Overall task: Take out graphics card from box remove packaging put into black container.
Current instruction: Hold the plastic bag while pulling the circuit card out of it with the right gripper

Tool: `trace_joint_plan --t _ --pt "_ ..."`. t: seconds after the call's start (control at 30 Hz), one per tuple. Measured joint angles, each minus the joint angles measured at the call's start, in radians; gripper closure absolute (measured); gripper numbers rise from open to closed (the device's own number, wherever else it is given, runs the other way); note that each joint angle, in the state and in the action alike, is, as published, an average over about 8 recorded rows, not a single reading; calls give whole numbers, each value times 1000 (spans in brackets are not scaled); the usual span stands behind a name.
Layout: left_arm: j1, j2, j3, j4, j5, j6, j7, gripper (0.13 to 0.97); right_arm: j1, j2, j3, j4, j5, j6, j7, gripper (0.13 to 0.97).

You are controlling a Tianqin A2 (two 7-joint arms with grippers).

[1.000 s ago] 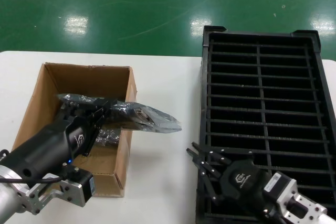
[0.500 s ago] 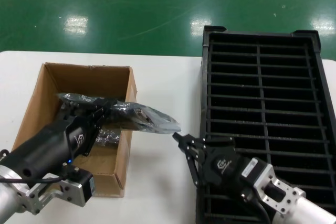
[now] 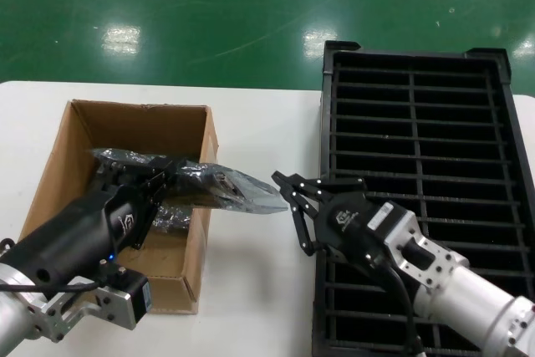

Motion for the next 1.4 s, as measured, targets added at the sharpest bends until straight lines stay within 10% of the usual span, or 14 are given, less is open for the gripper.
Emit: trace_joint_plan --t 1.4 --pt "0 0 0 0 0 0 0 957 -114 -56 26 172 -399 -61 310 961"
